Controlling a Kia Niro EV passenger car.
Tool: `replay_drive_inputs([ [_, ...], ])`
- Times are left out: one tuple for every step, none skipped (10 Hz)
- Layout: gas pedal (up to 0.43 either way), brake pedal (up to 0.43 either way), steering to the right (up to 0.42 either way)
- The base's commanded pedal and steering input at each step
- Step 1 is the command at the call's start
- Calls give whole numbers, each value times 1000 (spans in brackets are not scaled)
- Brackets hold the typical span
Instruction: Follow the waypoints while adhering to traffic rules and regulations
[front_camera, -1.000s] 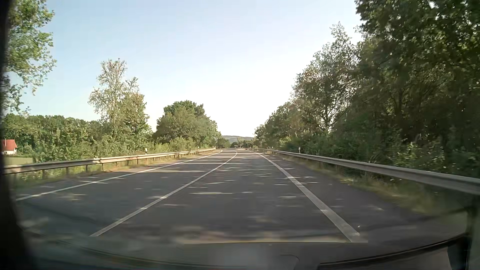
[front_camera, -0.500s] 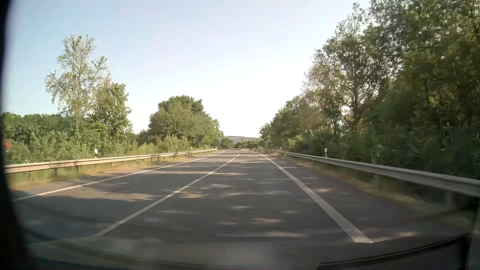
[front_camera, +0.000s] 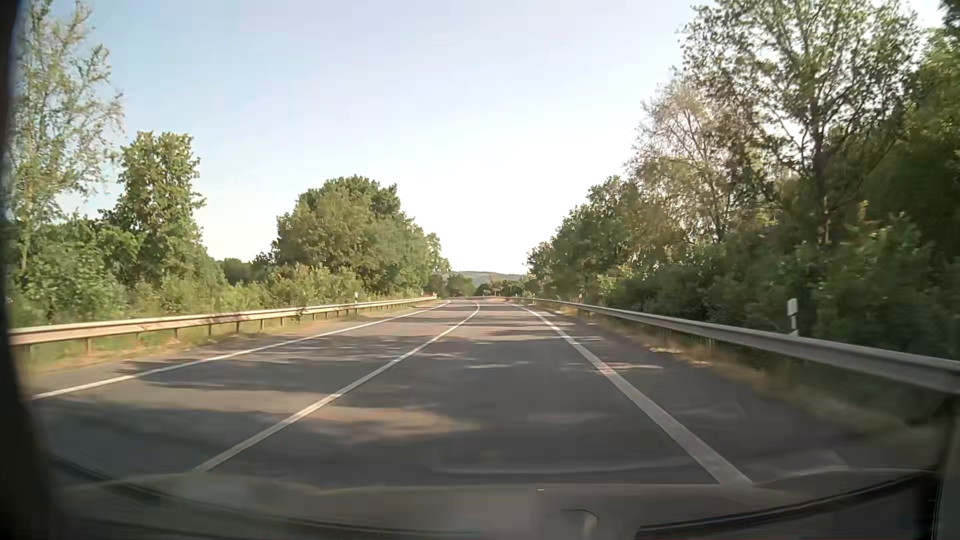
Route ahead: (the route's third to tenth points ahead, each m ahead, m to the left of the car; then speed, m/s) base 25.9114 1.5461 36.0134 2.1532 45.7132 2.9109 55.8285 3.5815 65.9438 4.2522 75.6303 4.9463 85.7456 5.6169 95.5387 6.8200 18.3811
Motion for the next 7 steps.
replay_drive_inputs([
  [220, 6, -5],
  [220, 6, -5],
  [220, 6, -5],
  [220, 6, -3],
  [220, 6, -1],
  [220, 6, 1],
  [220, 6, 1],
])
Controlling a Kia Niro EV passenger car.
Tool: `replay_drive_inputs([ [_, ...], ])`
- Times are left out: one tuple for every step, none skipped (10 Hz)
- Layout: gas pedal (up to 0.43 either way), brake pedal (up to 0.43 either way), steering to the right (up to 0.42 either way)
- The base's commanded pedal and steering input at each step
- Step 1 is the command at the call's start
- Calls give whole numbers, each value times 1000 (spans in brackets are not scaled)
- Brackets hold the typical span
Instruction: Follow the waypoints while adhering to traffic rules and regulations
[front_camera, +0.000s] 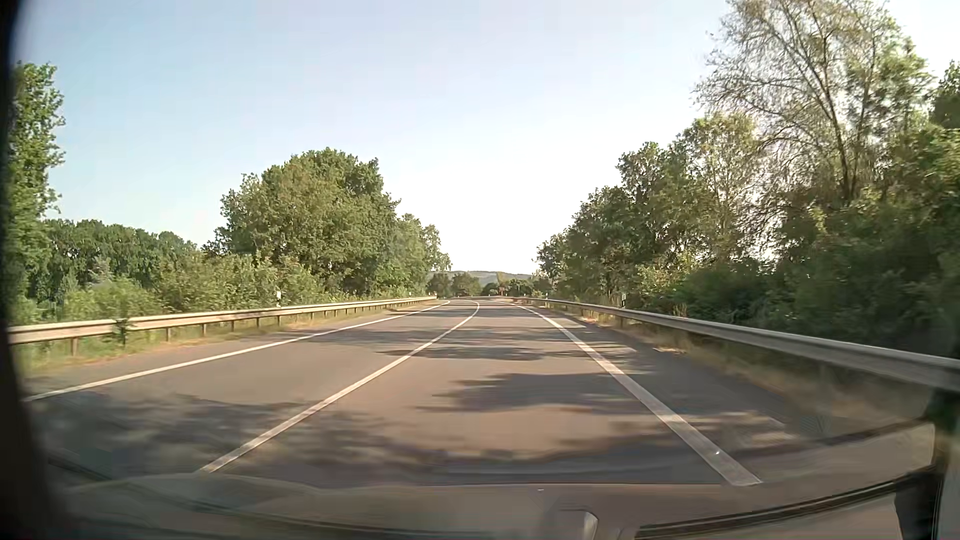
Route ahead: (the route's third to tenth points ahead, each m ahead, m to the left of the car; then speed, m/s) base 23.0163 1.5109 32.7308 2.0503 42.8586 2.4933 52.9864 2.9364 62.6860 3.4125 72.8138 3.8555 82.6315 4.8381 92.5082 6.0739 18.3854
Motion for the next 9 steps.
replay_drive_inputs([
  [220, 6, 1],
  [220, 6, 1],
  [220, 6, -1],
  [220, 6, -1],
  [220, 6, -2],
  [220, 6, -2],
  [209, 6, -3],
  [209, 6, -4],
  [197, 6, -5],
])
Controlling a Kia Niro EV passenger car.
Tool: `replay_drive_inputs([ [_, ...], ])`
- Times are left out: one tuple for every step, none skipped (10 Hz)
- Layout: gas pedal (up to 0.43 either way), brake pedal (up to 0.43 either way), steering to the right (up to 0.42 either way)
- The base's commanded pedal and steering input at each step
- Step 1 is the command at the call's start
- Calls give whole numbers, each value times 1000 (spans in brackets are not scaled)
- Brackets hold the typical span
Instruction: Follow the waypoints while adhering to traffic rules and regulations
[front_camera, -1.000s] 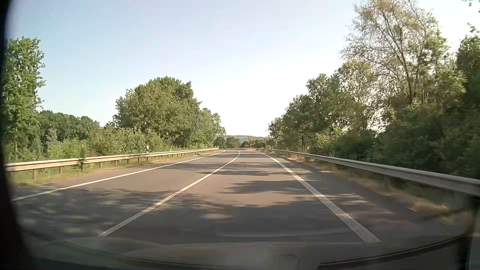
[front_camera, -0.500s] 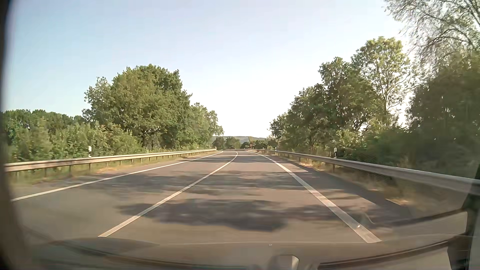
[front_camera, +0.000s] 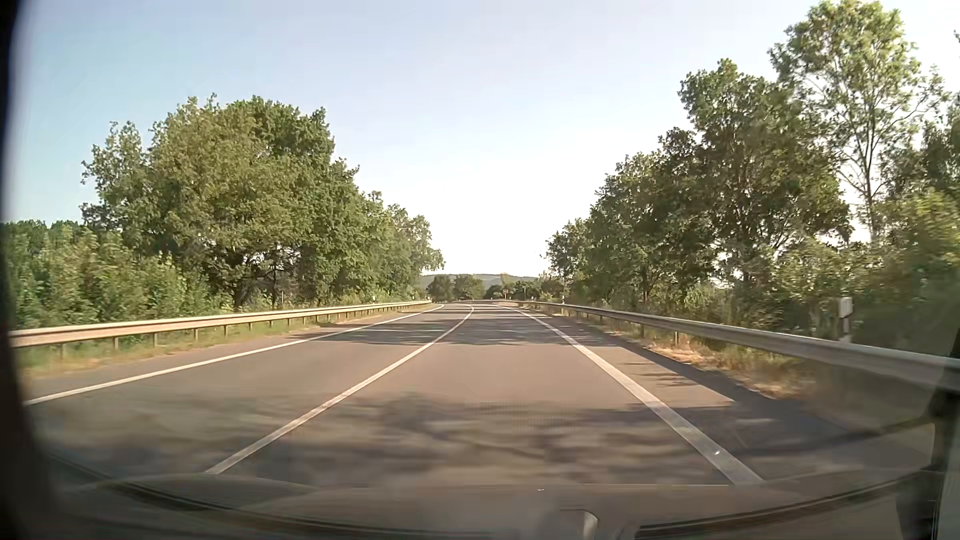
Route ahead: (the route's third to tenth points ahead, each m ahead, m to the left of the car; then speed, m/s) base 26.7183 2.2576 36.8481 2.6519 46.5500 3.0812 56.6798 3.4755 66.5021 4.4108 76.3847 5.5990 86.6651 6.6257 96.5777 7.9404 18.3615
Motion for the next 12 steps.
replay_drive_inputs([
  [189, 6, -5],
  [189, 6, -5],
  [189, 6, -5],
  [189, 6, -5],
  [189, 6, -4],
  [189, 6, -1],
  [189, 6, 0],
  [189, 6, -1],
  [189, 6, -2],
  [189, 6, -1],
  [189, 6, -2],
  [189, 6, -2],
])
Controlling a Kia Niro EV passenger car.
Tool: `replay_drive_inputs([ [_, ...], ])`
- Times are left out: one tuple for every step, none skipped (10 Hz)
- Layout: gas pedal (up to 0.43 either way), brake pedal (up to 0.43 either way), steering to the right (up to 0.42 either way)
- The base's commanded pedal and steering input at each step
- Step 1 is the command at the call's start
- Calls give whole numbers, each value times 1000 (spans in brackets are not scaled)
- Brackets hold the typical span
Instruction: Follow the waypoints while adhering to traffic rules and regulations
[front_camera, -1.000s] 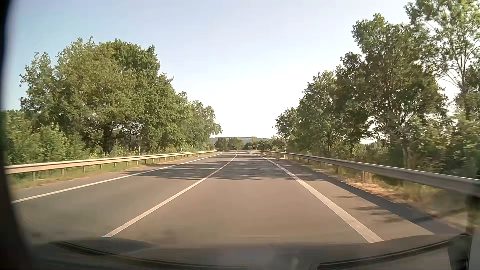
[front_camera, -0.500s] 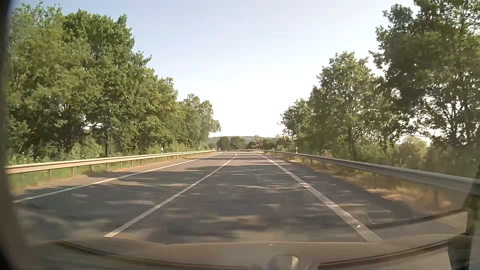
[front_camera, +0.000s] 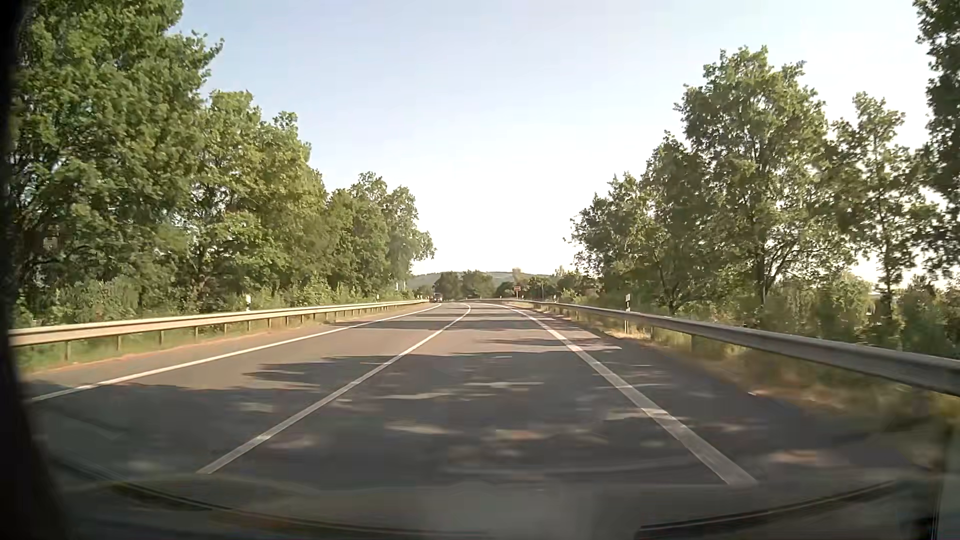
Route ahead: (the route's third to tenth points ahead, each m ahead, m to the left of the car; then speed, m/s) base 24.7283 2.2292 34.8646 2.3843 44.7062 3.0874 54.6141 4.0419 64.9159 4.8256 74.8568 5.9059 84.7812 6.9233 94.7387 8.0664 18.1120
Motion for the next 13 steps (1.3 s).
replay_drive_inputs([
  [189, 6, -2],
  [189, 6, -2],
  [189, 6, -3],
  [189, 6, -3],
  [189, 6, -3],
  [189, 6, -6],
  [189, 6, -6],
  [189, 6, -6],
  [189, 6, -6],
  [189, 6, -6],
  [189, 6, -6],
  [189, 6, -6],
  [189, 6, -6],
])
